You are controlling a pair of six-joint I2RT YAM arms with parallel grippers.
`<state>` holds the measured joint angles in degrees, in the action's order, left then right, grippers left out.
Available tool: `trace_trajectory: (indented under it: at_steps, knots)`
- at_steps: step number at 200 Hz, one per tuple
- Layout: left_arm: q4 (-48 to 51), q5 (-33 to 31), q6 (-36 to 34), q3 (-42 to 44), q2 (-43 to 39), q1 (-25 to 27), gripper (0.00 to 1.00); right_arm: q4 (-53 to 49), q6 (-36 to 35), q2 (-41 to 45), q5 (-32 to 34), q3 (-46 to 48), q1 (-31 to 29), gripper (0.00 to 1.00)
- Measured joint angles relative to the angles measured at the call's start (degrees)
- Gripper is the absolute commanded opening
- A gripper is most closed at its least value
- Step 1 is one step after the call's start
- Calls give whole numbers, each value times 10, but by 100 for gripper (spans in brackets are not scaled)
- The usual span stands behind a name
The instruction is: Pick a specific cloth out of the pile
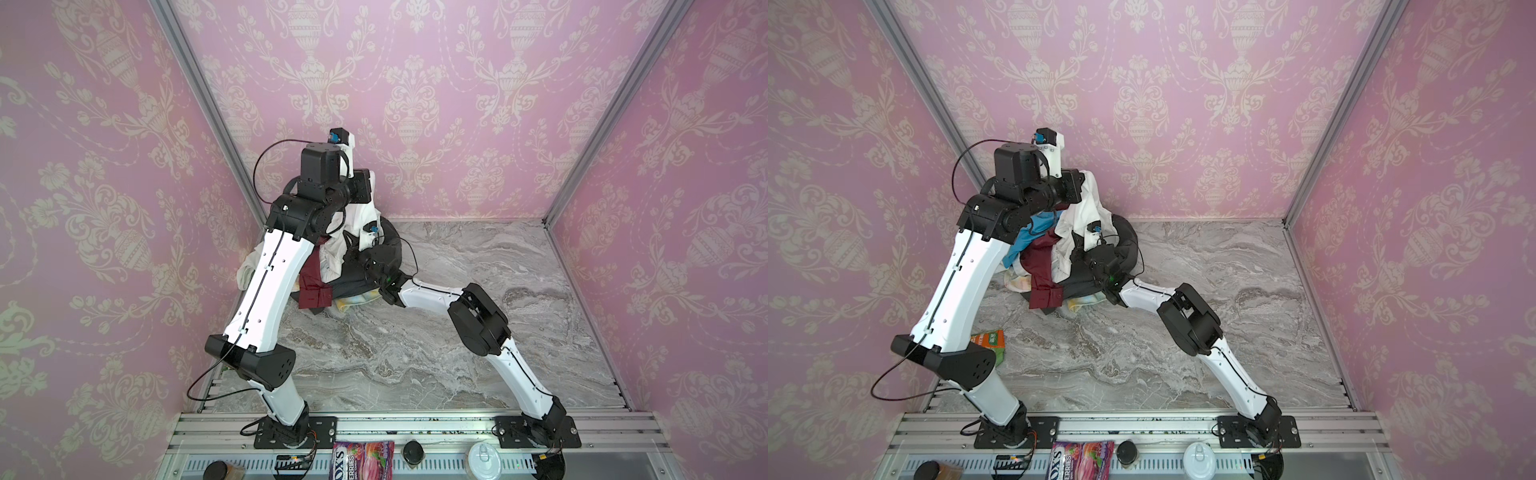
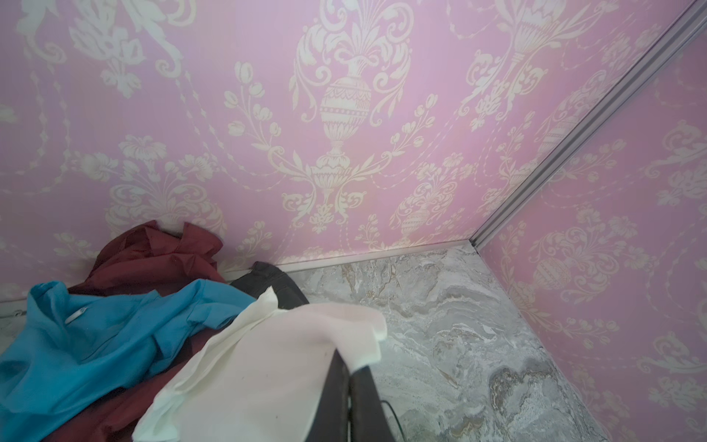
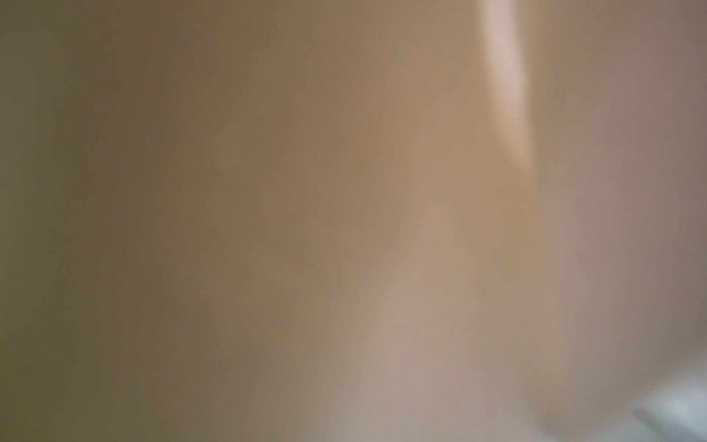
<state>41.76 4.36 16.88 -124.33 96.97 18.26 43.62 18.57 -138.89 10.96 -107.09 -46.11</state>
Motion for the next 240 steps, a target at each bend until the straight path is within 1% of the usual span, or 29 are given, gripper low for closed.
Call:
trace_trajectory:
  at_steps: [24,41,65,70,86,96,101,108,114,135,144,158,173,193,212,240]
  knots:
    - [-29,1,11,59,-21,-44,0,-86,2,28,-6,-1,6,0]
    - [-55,0,24,120,-41,-82,0,-148,11,52,-20,-19,10,0]
    - [-85,3,51,206,-65,-133,10,-224,28,72,-43,-83,18,0]
    - [-89,3,55,218,-67,-141,14,-241,32,72,-50,-104,20,0]
    - [-100,3,65,249,-70,-158,34,-292,40,70,-68,-176,27,0]
    - [-110,3,71,264,-71,-161,55,-322,42,67,-78,-222,30,0]
    - [-114,4,71,272,-72,-162,63,-334,42,64,-84,-247,31,0]
    - [-120,7,76,282,-74,-163,69,-349,42,61,-91,-280,33,0]
    - [-124,12,79,290,-77,-164,72,-360,42,59,-96,-307,34,0]
    - [-138,29,86,308,-87,-167,78,-385,42,52,-110,-389,39,0]
    - [-146,38,87,311,-91,-167,80,-390,42,51,-114,-410,40,0]
    - [-168,59,88,325,-101,-168,88,-389,42,51,-119,-429,43,0]
    - [-199,89,88,352,-118,-169,94,-388,41,51,-125,-432,46,0]
    - [-246,133,87,397,-138,-170,97,-396,40,51,-130,-428,49,0]
    - [-296,173,85,443,-153,-169,99,-396,40,52,-131,-418,52,0]
    - [-367,217,80,502,-158,-163,99,-397,40,56,-131,-404,52,0]
